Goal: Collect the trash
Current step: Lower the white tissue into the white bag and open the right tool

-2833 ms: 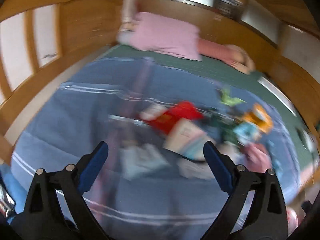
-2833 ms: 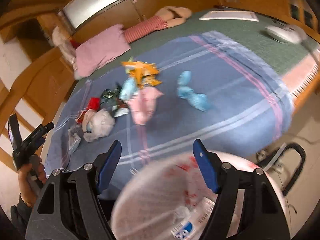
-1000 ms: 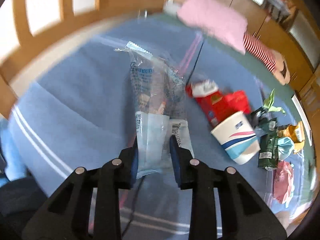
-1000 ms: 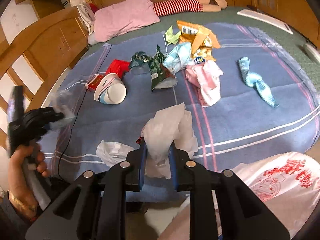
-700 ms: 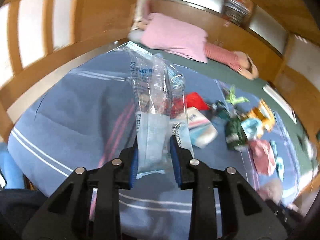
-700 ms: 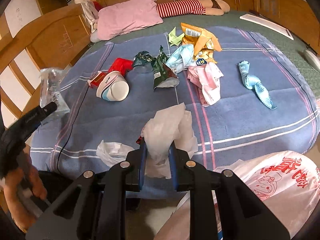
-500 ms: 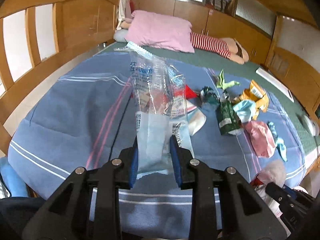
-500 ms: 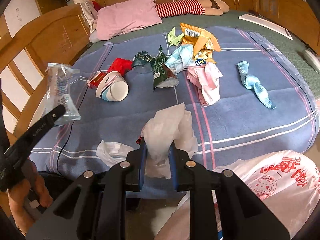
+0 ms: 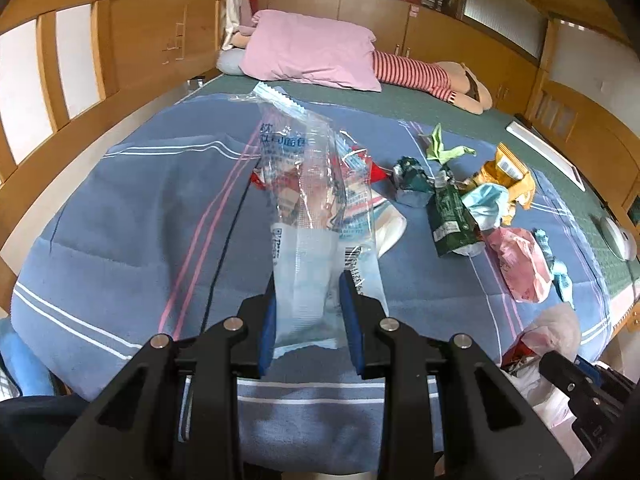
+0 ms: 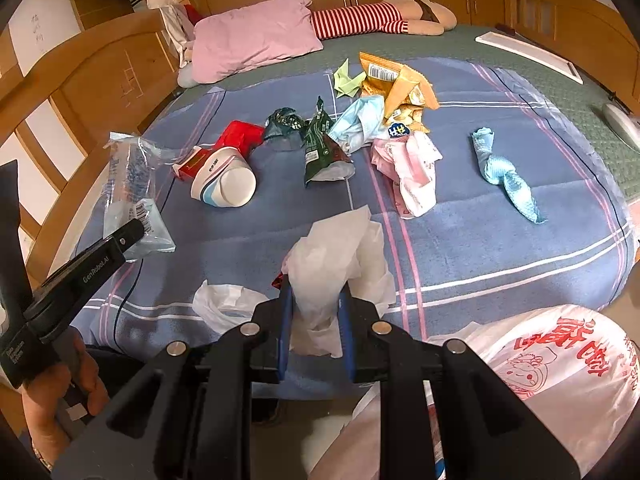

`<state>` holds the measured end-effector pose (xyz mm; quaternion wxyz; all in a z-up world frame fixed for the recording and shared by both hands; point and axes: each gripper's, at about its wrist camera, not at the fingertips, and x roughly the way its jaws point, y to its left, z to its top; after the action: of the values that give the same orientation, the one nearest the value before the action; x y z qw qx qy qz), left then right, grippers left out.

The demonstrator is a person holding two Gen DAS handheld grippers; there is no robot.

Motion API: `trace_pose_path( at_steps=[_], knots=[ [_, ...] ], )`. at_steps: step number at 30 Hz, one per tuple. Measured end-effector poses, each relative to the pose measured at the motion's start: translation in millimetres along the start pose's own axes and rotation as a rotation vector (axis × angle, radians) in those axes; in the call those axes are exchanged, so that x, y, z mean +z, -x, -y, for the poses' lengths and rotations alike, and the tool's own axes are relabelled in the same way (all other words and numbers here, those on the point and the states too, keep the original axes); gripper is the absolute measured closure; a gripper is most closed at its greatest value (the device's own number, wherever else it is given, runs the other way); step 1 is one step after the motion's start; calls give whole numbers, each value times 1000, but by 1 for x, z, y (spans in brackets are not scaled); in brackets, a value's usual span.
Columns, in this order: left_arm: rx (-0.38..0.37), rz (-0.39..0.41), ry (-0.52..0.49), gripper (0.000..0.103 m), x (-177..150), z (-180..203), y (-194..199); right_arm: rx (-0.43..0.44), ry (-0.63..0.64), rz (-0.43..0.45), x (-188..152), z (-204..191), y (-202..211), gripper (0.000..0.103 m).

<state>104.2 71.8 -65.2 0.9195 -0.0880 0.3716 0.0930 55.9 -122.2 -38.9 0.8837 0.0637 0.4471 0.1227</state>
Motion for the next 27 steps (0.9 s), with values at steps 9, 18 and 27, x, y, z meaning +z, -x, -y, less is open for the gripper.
trace_pose_path(
  at_steps=[9,18,27],
  knots=[
    [-30,-32,-36,73,-2,8,-7,59,-34,119,3,15,32,81],
    [-74,-22,-74,73,-3,16,-3,-74,50,151,-11,62,92,81],
    [-185,-59,-71,73,-6,20,-5,-105,-133,-54,-58,130,93,33]
  ],
)
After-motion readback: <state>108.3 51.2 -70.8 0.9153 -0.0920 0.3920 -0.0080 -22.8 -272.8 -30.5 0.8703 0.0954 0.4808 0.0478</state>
